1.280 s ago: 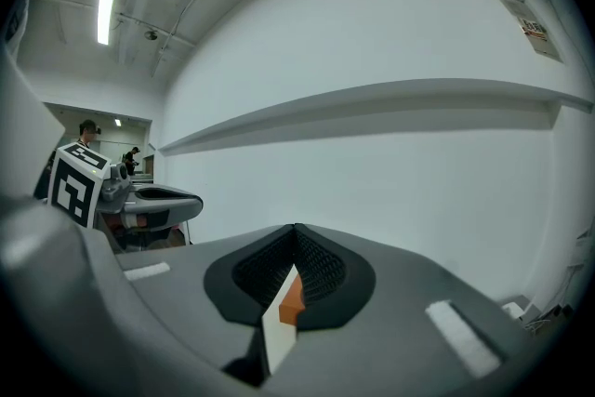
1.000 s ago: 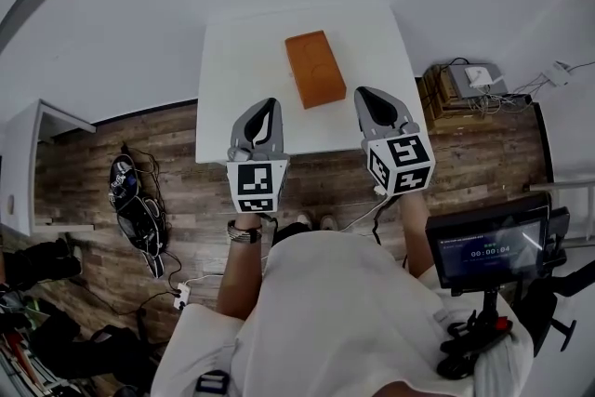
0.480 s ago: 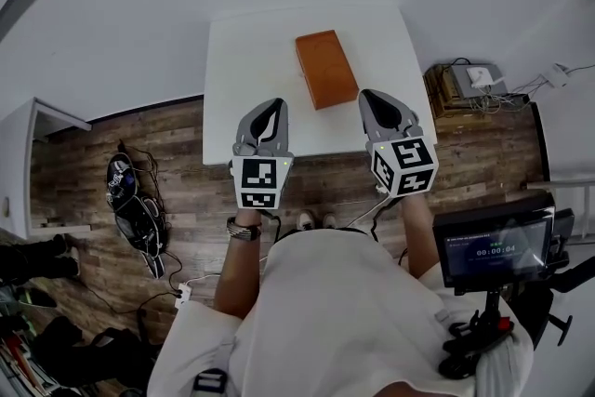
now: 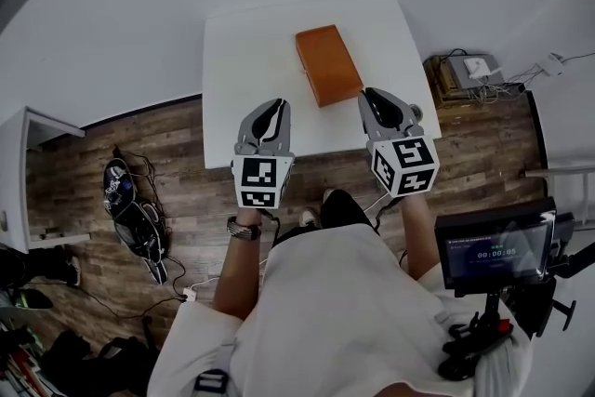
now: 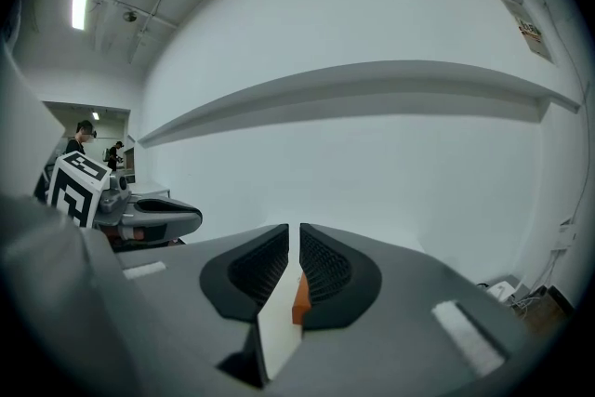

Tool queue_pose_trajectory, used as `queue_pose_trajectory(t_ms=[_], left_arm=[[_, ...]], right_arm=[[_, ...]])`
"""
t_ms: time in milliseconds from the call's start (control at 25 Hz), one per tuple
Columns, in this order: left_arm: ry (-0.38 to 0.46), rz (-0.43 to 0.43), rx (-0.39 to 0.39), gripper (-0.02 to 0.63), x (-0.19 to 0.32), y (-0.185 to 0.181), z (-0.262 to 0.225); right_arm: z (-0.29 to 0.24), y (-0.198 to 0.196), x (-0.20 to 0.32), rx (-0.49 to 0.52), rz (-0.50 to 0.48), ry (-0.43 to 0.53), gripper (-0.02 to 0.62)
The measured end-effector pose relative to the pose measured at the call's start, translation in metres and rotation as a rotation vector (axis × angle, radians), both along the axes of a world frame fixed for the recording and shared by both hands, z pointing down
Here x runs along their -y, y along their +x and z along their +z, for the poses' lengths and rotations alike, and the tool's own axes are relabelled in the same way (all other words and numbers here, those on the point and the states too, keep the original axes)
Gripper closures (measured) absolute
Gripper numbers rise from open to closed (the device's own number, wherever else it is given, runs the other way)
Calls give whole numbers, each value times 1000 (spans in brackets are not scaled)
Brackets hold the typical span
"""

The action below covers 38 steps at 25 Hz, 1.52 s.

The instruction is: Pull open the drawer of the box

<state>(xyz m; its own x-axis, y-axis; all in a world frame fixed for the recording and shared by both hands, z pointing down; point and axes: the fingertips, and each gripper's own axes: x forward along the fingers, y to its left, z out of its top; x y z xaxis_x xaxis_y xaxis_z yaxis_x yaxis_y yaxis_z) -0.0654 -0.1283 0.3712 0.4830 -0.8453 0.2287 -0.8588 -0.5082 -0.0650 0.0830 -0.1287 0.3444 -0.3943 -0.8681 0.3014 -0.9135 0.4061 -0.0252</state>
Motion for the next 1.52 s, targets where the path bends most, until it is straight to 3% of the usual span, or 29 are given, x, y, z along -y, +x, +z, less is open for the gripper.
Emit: queue_pose_trajectory(t_ms=[280,520,680,960,1160,1320,1520], left_arm=[[-9,22,-6,565,8,-8,10],[-13,69,20,541,47,9,25],[-34,123,33,540,90,20,53],[-38,247,67,539,80,40,66],[-93,225,62,538,89,36,89],[-171,215,73,538,134,36,135],[-234,248,91,520,154,37,167]], right_arm=[[13,-11,10,-11,-8,-32,538],[35,1,52,9,-1,-85,528],[65,9,99,2,10,-131,522],[80,14,101,-20,15,-162,505],[94,15,104,-41,-2,-198,495],[134,23,148,-49,-5,-258,491],[161,27,169,-72,-18,-314,476]])
